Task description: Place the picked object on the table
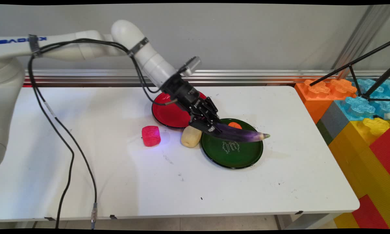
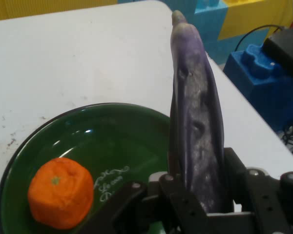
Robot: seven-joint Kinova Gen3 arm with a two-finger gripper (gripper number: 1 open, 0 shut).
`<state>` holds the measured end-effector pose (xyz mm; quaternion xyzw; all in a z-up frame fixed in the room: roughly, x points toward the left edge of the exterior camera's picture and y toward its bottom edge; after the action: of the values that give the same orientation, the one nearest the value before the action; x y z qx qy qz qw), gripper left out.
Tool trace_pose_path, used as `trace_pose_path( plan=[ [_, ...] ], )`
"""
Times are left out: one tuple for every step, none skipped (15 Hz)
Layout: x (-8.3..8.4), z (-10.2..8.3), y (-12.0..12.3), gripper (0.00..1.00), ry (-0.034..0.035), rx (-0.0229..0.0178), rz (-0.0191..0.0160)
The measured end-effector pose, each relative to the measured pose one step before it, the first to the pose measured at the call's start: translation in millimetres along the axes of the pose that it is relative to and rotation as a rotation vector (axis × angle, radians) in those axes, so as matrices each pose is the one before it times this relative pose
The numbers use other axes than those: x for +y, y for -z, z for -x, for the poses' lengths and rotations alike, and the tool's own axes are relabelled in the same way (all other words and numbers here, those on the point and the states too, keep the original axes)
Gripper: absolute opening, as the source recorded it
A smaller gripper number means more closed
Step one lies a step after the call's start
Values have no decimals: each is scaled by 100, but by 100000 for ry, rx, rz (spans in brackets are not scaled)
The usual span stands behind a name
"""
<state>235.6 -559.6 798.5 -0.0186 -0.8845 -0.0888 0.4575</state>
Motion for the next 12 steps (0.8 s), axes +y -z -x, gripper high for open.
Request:
trace_pose_path(
  plan=[
    [484,5,645,0,23,642,11],
    [316,19,407,0,27,359,43],
    [573,126,772,0,150,555,31],
    [479,190,651,0,161,335,61],
    [575,336,783,0,274,269,-60],
    [467,350,642,0,200,67,36],
    [504,512,701,0,180,-162,169],
    [504,612,700,0,231,-288,135],
    [463,632,658,0,143,-365,146],
    [381,616,540,0,172,-444,218],
    [244,393,341,0,49,-292,131],
    [330,533,422,0,90,-422,162]
  ],
)
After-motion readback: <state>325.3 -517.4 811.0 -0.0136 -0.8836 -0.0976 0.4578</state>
